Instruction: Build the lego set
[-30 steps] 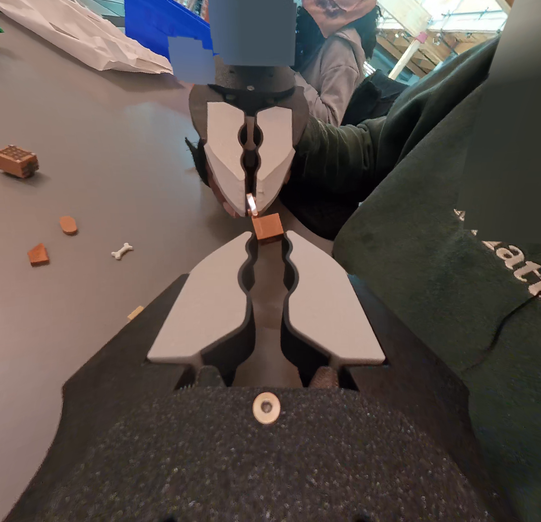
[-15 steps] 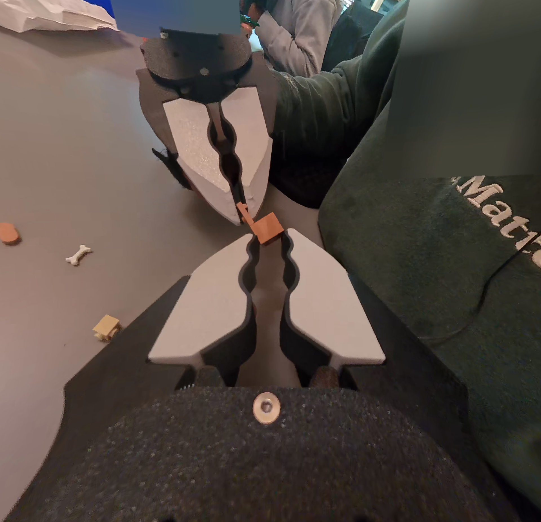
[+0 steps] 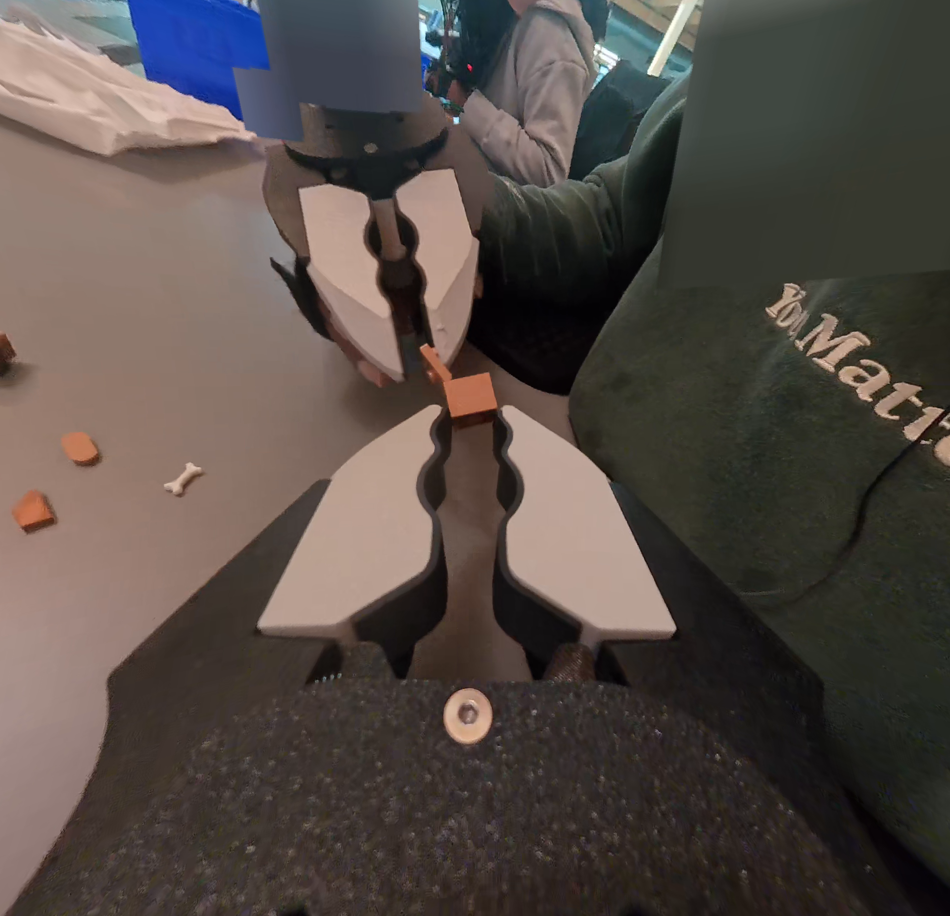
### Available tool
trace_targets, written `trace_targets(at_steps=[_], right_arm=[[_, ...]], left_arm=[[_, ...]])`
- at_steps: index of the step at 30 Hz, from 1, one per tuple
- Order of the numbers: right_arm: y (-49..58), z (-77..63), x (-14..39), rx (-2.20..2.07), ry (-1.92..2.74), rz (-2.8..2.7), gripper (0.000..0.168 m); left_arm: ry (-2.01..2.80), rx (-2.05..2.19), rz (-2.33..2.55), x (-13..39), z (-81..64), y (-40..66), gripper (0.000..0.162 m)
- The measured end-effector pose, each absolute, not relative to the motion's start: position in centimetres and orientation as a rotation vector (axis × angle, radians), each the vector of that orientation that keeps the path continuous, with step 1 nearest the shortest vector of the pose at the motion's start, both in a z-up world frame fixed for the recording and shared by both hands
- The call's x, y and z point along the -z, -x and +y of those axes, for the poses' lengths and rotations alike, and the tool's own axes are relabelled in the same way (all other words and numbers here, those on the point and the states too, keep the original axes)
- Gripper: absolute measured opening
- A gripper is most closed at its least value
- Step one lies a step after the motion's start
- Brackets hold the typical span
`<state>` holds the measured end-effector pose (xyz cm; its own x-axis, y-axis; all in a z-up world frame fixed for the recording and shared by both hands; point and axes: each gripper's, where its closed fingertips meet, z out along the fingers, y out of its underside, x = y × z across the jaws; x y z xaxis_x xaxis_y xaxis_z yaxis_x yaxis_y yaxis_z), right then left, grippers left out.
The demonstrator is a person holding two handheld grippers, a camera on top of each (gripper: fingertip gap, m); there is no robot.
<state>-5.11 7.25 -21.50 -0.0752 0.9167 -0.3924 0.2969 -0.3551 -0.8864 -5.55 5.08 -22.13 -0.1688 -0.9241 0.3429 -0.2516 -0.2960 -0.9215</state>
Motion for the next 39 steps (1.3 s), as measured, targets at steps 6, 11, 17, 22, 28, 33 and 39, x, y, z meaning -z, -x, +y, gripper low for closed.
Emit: trace_targets(at_steps=[6, 11, 17, 22, 28, 33, 39], right_arm=[[4.7, 7.6, 20.4, -1.409, 1.593, -1.3, 0.016], [5.1, 7.1, 20.6, -1.396, 1.582, -1.325, 0.017], [5.1, 7.5, 20.1, -1.301, 1.569, -1.322, 0.011], [5.0, 8.2, 20.2, -1.268, 1.586, -1.292, 0.017], [5.5, 7.8, 20.4, -1.312, 1.6, -1.292, 0.034], [6.6, 7.1, 19.9, -1.344, 1.557, -1.27, 0.021], [5.7, 7.3, 20.4, -1.26, 1.598, -1.365, 0.016]], left_arm=[[1.504, 1.479, 1.329, 21.7, 5.6, 5.7, 0.016], [1.498, 1.47, 1.305, 21.5, 5.9, 5.7, 0.016], [1.505, 1.455, 1.263, 21.2, 6.5, 5.9, 0.016], [1.513, 1.457, 1.237, 21.3, 6.8, 5.9, 0.016], [1.456, 1.485, 1.172, 20.5, 7.2, 6.0, 0.016], [1.407, 1.471, 1.182, 20.2, 6.6, 5.6, 0.016], [1.433, 1.398, 1.203, 20.6, 6.8, 5.4, 0.016]])
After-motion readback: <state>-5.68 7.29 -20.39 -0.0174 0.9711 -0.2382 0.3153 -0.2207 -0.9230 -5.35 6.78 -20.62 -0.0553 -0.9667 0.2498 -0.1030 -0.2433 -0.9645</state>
